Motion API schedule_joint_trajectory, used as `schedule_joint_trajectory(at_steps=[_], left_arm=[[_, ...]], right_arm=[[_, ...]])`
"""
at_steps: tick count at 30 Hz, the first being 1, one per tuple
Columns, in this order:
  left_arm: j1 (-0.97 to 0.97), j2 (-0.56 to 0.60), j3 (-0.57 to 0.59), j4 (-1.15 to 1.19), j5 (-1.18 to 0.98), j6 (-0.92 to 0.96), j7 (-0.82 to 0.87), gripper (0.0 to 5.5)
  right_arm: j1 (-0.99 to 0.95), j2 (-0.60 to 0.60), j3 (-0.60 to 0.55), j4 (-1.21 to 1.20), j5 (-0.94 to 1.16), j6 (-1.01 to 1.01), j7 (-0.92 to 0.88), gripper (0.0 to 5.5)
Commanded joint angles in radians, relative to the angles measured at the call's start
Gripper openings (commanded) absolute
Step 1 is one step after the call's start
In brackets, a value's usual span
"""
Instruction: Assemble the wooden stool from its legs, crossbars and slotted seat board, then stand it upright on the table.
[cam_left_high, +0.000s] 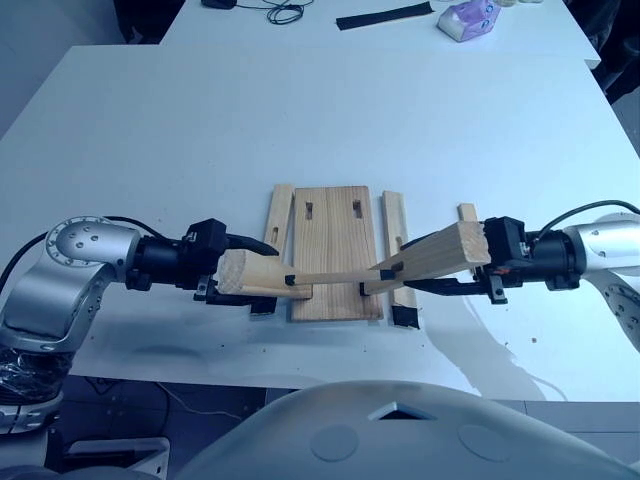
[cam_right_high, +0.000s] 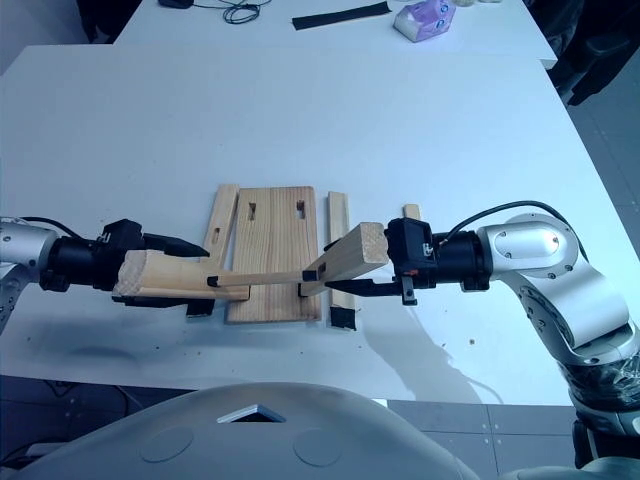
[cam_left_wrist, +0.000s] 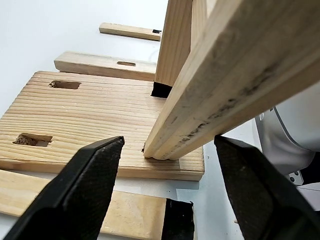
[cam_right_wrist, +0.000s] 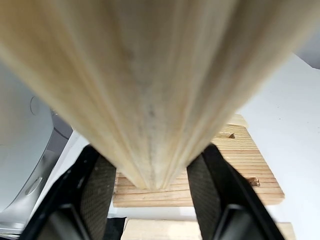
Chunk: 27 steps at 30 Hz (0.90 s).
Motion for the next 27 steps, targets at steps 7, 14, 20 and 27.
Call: schedule_joint_trajectory(at_steps=[7,14,20,27], left_arm=[[0.066,-0.015,-0.022,-0.057,0.037,-0.072,0.008,3.36],[0.042,-0.03,-0.034,-0.061,0.036,-0.063,0.034,3.36],[0.021,-0.042,-0.047,-0.061,0.035,-0.058,0.05,3.36],[-0.005,-0.057,-0.057,-0.057,0.03,-0.046,0.071,3.36]], right_arm=[[0.037,-0.019,0.052,0.009,-0.116,-0.067,0.004,2.03],[0.019,-0.012,0.07,0.008,-0.121,-0.077,-0.009,2.03],[-0.023,-0.001,0.096,0.009,-0.108,-0.057,-0.02,2.03],[-0.092,-0.007,0.172,0.037,-0.149,-0.035,-0.002,2.03]])
